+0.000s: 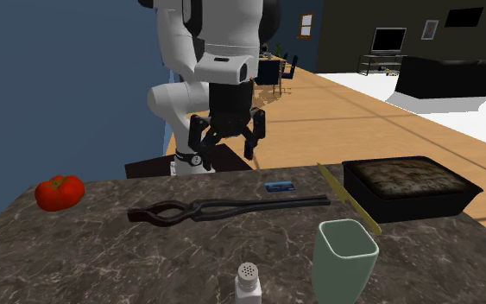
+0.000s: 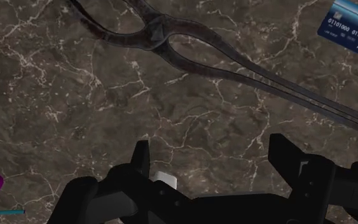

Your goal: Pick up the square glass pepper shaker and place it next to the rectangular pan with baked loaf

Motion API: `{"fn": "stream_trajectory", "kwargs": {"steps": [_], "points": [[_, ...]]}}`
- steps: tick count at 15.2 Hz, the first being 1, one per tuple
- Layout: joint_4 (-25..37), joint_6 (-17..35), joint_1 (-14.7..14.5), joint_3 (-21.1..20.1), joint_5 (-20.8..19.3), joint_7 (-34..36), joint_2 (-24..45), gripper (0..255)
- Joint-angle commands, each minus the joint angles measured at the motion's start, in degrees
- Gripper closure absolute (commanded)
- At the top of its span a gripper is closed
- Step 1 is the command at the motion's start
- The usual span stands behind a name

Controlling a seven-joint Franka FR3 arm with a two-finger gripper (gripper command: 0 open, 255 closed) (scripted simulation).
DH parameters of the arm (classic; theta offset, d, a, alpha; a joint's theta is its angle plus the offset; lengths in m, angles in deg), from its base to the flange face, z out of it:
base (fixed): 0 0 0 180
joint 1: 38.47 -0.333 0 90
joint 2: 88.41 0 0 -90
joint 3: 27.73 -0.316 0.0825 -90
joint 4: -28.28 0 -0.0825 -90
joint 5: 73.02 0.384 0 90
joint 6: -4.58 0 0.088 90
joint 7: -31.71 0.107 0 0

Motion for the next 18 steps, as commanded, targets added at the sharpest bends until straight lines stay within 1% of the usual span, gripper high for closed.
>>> {"fn": "stream_trajectory", "kwargs": {"steps": [1,7,12,13,18], "points": [[2.26,2.67,0.26,0.65,0.11,-1.09,4.26,0],[11.47,7.77,0.89,1.86,1.39,-4.09,16.83,0],[21.30,9.97,1.75,2.23,3.02,-6.62,27.47,0],[22.14,10.06,1.84,2.22,3.14,-6.80,28.30,0],[20.72,13.36,1.95,2.22,3.28,-6.89,30.18,0]]}}
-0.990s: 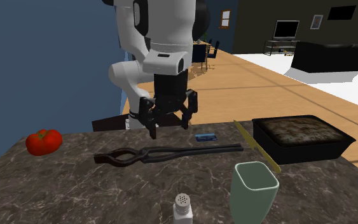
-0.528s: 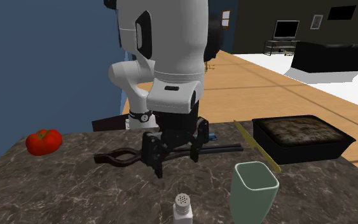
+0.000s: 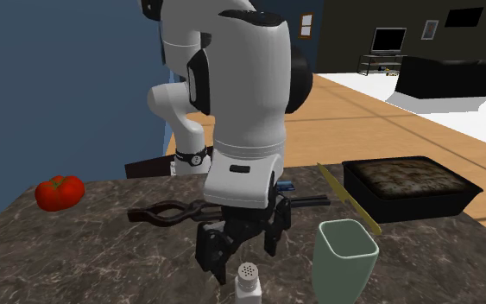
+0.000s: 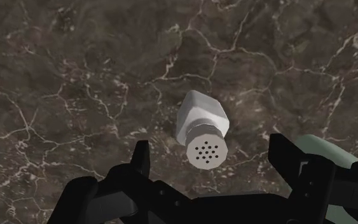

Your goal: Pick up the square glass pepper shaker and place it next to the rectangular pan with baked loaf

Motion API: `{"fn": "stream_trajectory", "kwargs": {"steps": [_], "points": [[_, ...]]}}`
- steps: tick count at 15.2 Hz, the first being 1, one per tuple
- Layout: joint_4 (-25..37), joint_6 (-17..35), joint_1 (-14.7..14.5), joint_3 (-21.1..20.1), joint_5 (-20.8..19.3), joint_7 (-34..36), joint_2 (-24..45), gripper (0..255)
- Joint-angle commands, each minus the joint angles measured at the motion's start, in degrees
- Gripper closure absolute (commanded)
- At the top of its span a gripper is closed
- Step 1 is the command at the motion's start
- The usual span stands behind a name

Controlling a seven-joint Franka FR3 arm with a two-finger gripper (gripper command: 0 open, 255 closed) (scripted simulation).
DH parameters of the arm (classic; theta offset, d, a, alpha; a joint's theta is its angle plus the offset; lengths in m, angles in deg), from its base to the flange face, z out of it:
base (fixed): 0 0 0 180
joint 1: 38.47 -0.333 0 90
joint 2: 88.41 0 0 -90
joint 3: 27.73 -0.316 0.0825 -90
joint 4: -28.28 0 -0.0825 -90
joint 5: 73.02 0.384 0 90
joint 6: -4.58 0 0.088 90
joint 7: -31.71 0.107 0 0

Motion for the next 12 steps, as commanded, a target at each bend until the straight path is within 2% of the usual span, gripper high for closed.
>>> {"fn": "stream_trajectory", "kwargs": {"steps": [1,10,11,12], "points": [[-0.39,1.35,0.09,0.02,0.09,-0.12,0.91,0],[-0.75,2.36,0.13,0.01,0.14,-0.15,1.57,0],[-0.75,2.36,0.13,0.01,0.14,-0.15,1.57,255],[-0.75,2.36,0.13,0.01,0.14,-0.15,1.57,255]]}}
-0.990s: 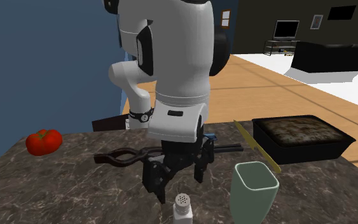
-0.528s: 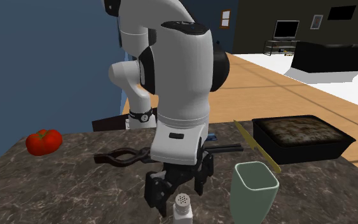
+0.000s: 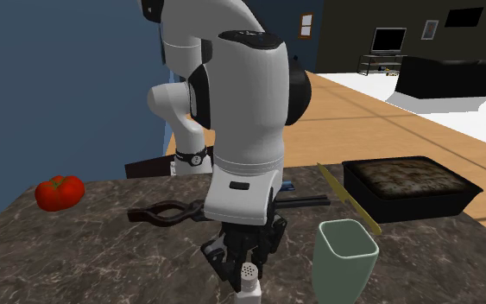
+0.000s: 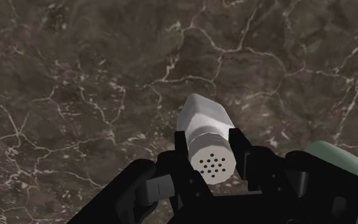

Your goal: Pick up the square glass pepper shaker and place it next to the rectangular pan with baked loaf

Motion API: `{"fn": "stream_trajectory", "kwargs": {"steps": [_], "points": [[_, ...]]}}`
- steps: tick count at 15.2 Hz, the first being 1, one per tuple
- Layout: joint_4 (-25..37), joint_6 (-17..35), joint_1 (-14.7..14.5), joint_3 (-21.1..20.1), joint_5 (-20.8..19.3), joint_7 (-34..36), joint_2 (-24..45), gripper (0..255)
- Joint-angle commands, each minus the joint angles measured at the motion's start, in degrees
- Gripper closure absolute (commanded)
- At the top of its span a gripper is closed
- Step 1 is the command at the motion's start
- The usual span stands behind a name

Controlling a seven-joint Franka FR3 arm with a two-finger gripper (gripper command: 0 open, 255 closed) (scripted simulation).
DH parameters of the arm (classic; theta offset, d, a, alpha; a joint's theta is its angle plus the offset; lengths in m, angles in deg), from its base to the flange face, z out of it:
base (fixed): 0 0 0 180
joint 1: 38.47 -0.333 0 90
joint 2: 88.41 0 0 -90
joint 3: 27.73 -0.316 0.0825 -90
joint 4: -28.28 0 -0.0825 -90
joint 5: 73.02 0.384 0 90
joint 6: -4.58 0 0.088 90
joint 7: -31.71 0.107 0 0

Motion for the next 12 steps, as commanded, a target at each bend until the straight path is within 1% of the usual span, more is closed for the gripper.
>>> {"fn": "stream_trajectory", "kwargs": {"steps": [1,8,12], "points": [[0.00,0.00,0.00,0.00,0.00,0.00,0.00,255],[-0.01,0.00,0.00,0.00,0.00,0.00,0.00,255],[1.33,-2.70,-0.04,0.03,-0.08,-0.01,-1.38,255]]}}
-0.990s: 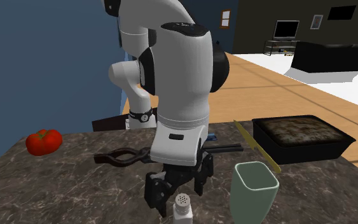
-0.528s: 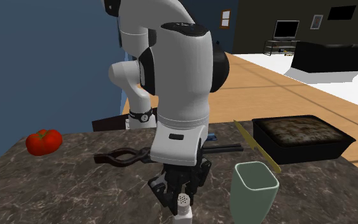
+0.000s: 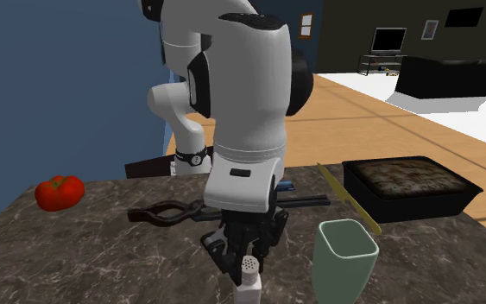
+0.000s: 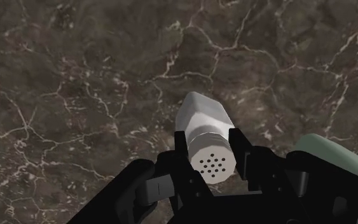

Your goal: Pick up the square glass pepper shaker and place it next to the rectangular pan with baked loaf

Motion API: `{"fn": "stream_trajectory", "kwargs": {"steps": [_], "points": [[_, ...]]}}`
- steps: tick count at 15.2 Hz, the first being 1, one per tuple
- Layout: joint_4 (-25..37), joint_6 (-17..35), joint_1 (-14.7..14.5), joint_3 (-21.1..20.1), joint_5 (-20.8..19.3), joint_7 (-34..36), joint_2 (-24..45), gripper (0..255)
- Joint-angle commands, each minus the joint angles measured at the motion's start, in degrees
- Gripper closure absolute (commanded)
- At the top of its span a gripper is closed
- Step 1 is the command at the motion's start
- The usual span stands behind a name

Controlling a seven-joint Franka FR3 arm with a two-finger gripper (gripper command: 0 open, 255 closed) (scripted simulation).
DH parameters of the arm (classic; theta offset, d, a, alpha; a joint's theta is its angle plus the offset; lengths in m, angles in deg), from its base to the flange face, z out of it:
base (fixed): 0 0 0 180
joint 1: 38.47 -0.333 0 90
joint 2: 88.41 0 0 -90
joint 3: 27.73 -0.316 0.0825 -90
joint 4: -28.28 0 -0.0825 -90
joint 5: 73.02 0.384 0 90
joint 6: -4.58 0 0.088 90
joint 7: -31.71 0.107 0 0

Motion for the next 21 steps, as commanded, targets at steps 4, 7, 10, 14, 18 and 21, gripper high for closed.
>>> {"fn": "stream_trajectory", "kwargs": {"steps": [4,7,10,14,18,21], "points": [[1.69,-3.32,0.01,0.06,-0.08,-0.11,-1.63,255],[2.98,-5.42,-0.01,0.07,-0.12,-0.13,-2.44,255],[4.39,-7.53,-0.02,0.08,-0.16,-0.16,-3.14,255],[6.47,-10.39,-0.04,0.08,-0.19,-0.20,-3.93,255],[8.78,-13.30,-0.05,0.09,-0.21,-0.26,-4.53,255],[10.66,-15.51,-0.06,0.09,-0.22,-0.30,-4.85,255]]}}
